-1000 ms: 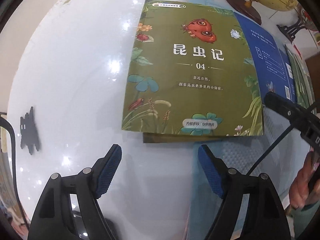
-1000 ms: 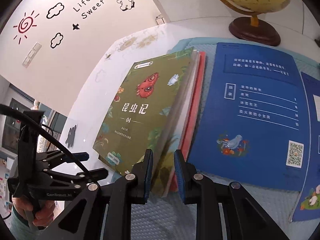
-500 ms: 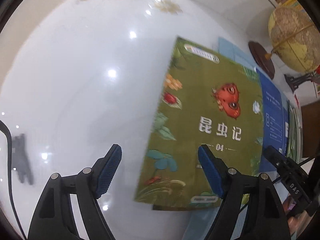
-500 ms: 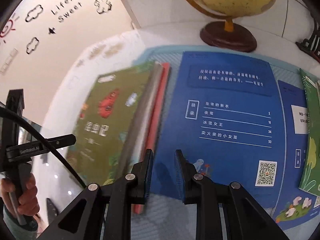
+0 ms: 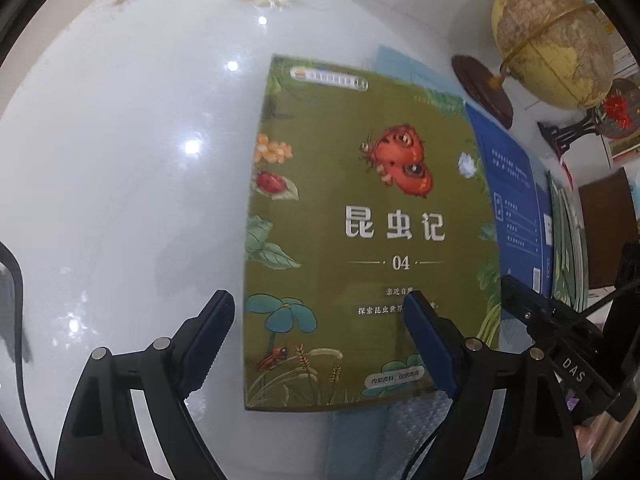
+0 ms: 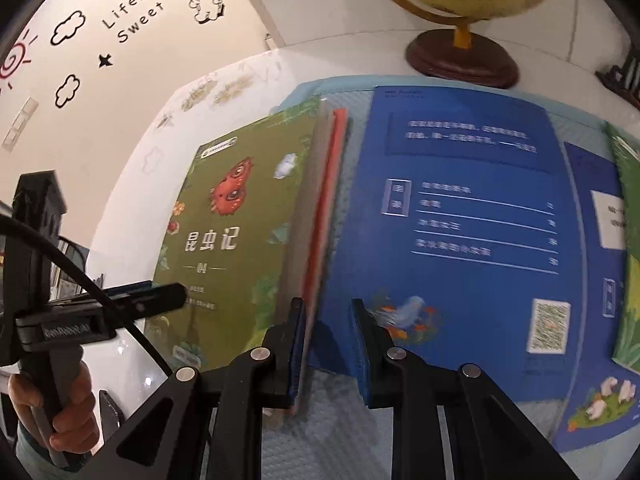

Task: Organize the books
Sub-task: 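Open the left gripper and move it toward the teal book, then grasp the teal book edge with the left gripper and lift it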

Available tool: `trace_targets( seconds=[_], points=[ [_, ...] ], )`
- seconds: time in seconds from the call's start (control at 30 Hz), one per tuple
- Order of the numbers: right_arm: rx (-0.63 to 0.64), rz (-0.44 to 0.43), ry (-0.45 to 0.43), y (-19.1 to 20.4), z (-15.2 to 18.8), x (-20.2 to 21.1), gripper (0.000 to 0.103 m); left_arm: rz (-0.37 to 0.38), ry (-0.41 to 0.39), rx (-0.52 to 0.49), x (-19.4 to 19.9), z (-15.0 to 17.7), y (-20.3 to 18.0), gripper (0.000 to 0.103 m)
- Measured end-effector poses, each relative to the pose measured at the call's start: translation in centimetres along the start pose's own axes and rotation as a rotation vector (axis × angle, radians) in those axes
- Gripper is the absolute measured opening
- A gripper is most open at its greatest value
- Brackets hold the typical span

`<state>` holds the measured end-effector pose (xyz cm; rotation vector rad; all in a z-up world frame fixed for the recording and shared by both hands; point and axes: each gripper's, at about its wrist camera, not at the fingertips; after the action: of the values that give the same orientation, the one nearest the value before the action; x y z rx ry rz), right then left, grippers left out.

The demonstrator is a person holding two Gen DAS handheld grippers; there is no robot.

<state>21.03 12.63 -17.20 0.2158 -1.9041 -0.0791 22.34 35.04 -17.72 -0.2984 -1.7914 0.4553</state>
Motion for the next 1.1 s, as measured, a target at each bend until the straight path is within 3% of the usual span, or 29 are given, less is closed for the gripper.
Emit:
trace_targets(
  seconds=[0.13, 0.23, 0.4, 0.5, 0.57, 0.8, 0.93, 1.1],
  points=[
    [-0.08, -0.011, -0.015, -3.3, 0.3, 1.4, 0.022, 0.006, -0.07, -0.072, 1.5, 0.4, -2.4, 0.084],
    [-0.165, 0.007, -0.014, -7.7, 0.9, 2.6, 0.022, 0.071, -0.09, -0.143, 2.4, 0.5, -5.0, 0.084],
    [-0.272, 0.029, -0.02, -13.4, 4.1, 5.2, 0.022, 0.214, -0.028, -0.221, 0.2, 1.0, -10.4, 0.084],
    [-0.351, 0.062, -0.013, -16.7, 7.2, 6.8, 0.034, 0.242, 0.03, -0.279, -1.9, 2.1, -14.2, 0.084],
    [-0.419, 0.07, -0.013, -19.0, 9.3, 7.8, 0.058, 0.26, 0.073, -0.332, -3.5, 3.0, -16.7, 0.084],
    [-0.587, 0.144, -0.066, -27.1, 14.6, 12.2, 0.058, 0.336, 0.196, -0.411, -7.2, 6.5, -24.2, 0.084],
    [-0.627, 0.182, -0.114, -31.3, 16.2, 14.6, 0.058, 0.327, 0.205, -0.463, -7.9, 8.2, -28.9, 0.084],
    [-0.635, 0.211, -0.169, -37.1, 16.6, 17.5, 0.058, 0.348, 0.187, -0.452, -10.1, 9.5, -35.3, 0.084]
  ],
)
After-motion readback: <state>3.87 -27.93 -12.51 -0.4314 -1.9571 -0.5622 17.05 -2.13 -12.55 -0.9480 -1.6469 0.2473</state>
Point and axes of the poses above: each gripper's, at about its wrist camera, not at the fingertips, and x roughly against the way its jaws point, y to its left, z to its underside, and after that the axes turned 9 degrees about z, right-handed
